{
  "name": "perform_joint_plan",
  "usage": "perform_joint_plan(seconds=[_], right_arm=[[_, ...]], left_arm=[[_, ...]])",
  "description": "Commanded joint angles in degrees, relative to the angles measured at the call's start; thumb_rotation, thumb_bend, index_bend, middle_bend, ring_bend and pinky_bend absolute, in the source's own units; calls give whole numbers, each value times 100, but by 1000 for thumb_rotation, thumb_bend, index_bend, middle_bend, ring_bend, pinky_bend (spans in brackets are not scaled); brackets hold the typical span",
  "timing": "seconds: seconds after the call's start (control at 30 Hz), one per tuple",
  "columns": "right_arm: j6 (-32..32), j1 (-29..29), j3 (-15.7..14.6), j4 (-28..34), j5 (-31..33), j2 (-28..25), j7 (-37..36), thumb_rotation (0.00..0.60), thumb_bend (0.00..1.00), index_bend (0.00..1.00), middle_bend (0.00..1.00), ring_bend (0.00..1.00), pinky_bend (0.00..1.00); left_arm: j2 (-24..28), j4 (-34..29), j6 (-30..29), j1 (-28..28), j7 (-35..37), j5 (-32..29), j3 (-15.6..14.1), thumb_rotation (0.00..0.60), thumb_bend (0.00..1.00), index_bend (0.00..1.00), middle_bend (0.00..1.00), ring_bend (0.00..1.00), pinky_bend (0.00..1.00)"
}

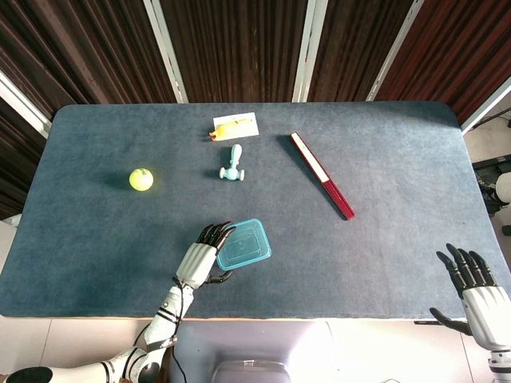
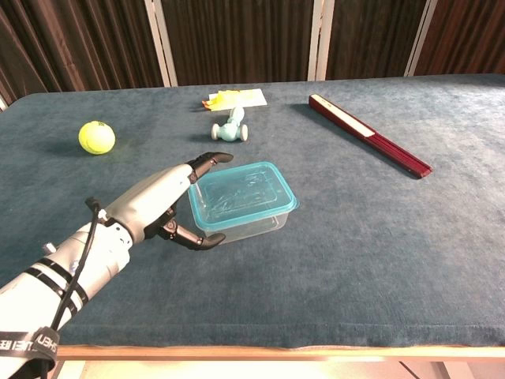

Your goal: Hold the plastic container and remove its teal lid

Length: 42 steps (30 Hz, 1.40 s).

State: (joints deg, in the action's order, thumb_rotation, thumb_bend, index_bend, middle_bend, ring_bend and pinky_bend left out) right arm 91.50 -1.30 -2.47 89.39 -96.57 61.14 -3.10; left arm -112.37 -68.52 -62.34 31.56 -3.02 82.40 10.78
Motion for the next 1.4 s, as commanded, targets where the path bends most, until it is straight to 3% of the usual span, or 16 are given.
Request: perform_joint_plan(seconds=[0.03, 0.43, 0.57, 0.77, 0.93, 1.03, 1.4], right_arm=[[8, -2, -6, 0, -14, -7, -15, 600, 258, 0, 0, 0, 0], [42, -16, -1, -22, -13, -45, -121, 600, 258, 0, 0, 0, 0], [26, -10, -5, -13, -20, -43, -105, 600, 258, 0, 0, 0, 0], [18, -6, -2, -6, -23, -37, -90, 600, 258, 0, 0, 0, 0], [-3, 12, -12, -4, -57, -27, -64, 600, 258, 0, 0, 0, 0], [-9, 18, -15, -2, -72, -16, -45, 600, 258, 0, 0, 0, 0], [-470, 468, 107, -129, -361, 344, 579, 600, 258, 0, 0, 0, 0]], left_arm=[[-70, -22, 153, 104, -206, -212, 84, 600, 259, 0, 0, 0, 0], [-165, 102, 249, 298, -315, -504, 193, 600, 270, 0, 0, 0, 0], [-154, 109, 285, 337, -264, -557, 187, 600, 279, 0, 6, 2, 51], [-104, 100, 376, 385, -220, -643, 155, 600, 323, 4, 172, 137, 209], [-84, 88, 439, 405, -281, -683, 56, 600, 391, 142, 306, 249, 326], [-98, 104, 356, 399, -182, -564, -33, 600, 409, 162, 361, 301, 383], [-108, 346, -62, 291, 427, 229, -681, 600, 418, 217, 436, 370, 460]])
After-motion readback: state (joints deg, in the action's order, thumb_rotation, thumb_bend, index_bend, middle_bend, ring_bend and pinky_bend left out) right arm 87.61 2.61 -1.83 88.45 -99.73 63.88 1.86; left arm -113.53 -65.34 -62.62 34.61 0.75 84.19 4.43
